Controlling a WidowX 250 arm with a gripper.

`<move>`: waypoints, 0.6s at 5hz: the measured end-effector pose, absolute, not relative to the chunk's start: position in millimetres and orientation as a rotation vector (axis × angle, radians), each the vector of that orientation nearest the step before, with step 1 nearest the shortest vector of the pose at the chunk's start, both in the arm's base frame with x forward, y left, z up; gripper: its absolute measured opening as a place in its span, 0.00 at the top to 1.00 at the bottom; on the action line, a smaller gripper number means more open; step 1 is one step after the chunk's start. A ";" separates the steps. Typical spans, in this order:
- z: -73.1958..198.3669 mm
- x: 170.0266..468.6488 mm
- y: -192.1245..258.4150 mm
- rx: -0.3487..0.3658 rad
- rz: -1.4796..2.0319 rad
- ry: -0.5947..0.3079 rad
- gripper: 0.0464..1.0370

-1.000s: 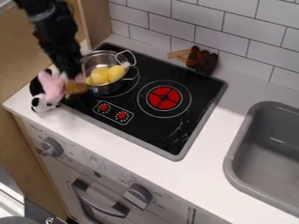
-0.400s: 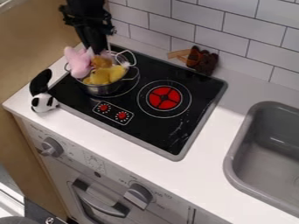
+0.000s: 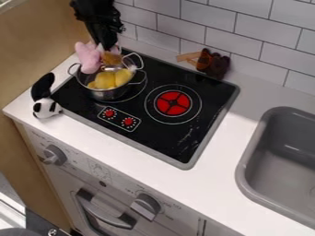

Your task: Put the pink toy inside the pot

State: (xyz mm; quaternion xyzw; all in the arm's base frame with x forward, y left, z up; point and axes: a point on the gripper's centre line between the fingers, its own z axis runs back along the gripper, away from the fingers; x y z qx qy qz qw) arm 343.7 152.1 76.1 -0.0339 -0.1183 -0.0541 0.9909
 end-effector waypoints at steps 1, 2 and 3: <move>67.5 350.7 162.5 -0.055 -0.133 -0.250 0.94; 66.2 354.8 166.3 -0.031 -0.156 -0.274 0.76; 66.0 352.5 169.0 -0.030 -0.175 -0.270 0.46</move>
